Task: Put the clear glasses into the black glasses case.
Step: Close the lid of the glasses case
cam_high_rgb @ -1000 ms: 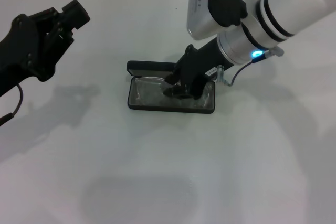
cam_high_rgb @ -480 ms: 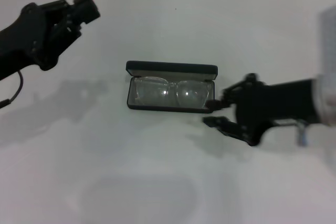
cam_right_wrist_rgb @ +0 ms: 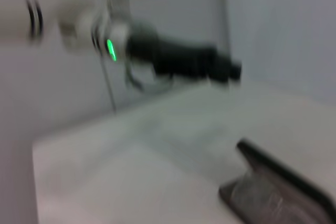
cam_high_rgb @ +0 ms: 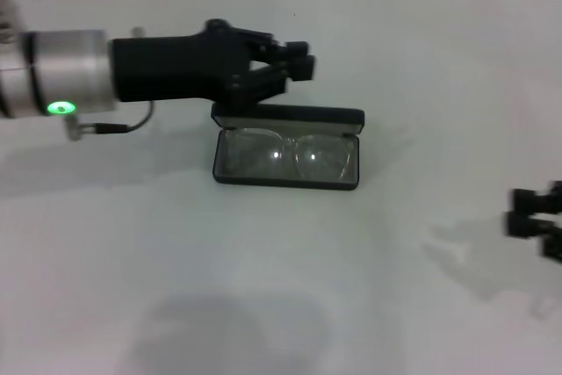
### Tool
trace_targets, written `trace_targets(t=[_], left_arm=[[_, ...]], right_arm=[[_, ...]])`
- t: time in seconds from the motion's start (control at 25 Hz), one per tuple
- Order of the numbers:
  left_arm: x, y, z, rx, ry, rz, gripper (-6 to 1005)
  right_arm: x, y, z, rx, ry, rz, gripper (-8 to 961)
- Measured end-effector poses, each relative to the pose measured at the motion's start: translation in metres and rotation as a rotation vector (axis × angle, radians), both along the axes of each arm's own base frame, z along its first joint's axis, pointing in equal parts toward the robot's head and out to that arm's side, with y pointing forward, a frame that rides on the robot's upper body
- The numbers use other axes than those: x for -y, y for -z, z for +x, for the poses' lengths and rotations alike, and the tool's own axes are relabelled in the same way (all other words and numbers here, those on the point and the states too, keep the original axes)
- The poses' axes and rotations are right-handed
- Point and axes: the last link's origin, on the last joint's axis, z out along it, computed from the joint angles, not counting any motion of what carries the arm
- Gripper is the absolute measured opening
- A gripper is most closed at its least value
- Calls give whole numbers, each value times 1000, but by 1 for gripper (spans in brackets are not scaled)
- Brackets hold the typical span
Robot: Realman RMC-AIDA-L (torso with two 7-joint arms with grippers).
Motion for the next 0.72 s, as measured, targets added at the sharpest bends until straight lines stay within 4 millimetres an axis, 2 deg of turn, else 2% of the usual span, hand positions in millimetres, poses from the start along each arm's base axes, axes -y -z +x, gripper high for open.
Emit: trace_targets(t=[0.12,0.28,0.48,0.72], left_arm=[[-16,17,16,-74,16,10,186],[-27,37,24,-164,17,13,185],[-37,55,24,-219,-30,41,184],[-39,55,15,-249,-50,54,183]], right_arm=[[14,-23,25,-140,16,71,247],[32,-44,51,-277,33,162,251],[43,-49,64,-329,51,199,257],[47,-48,68,-347,56,206,263]])
